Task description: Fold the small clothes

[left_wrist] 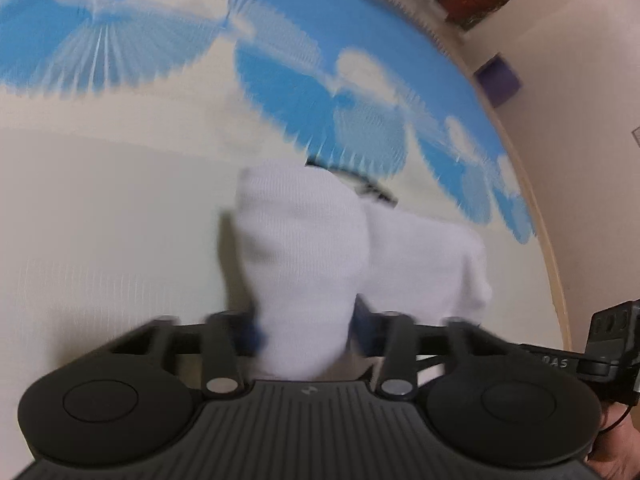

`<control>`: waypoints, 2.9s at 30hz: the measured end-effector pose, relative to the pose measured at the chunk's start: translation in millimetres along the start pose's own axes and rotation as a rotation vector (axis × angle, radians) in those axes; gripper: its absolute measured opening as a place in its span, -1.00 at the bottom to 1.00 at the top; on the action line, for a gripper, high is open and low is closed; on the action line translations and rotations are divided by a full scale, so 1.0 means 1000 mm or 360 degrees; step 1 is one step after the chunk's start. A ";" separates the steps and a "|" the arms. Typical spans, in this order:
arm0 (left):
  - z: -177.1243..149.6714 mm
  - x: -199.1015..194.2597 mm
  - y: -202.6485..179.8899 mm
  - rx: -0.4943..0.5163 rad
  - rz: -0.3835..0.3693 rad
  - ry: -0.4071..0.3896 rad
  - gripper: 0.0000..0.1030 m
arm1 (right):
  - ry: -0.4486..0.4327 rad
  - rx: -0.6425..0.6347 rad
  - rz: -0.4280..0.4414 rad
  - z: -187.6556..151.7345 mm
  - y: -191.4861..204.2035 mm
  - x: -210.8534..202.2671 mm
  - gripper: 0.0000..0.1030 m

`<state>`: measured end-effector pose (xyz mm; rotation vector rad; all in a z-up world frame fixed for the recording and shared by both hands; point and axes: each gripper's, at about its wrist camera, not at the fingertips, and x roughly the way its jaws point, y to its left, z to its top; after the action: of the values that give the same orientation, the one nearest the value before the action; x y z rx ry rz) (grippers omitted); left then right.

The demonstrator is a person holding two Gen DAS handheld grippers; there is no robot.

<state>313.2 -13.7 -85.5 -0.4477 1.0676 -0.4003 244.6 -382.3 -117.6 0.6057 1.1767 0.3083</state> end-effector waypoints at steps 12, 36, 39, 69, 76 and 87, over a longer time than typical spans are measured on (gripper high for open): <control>0.061 -0.093 0.031 0.0074 0.0306 -0.0555 0.30 | -0.0486 -0.0067 0.0160 0.048 0.063 0.011 -0.78; 0.029 -0.054 0.072 -0.0129 0.0235 -0.0157 -0.22 | 0.0028 -0.0070 -0.0052 0.018 0.029 0.044 -0.72; 0.027 -0.052 0.066 -0.0034 0.0368 -0.0121 -0.11 | 0.0057 -0.0085 0.0076 0.013 0.035 0.039 -0.79; -0.168 -0.202 -0.079 0.0490 0.0652 -0.0732 0.82 | -0.0905 -0.0594 -0.0437 -0.160 0.121 -0.137 0.69; -0.163 -0.169 -0.082 0.0405 0.0774 -0.0556 1.00 | -0.0756 -0.0643 -0.0448 -0.169 0.127 -0.114 0.69; -0.156 -0.168 -0.069 0.0364 0.0769 -0.0572 0.99 | -0.0757 -0.0734 -0.0424 -0.166 0.145 -0.092 0.69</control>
<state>94.8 -9.4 12.0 -0.0442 0.7356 -0.0064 69.1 -268.0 -3.3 0.1001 0.6803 0.1835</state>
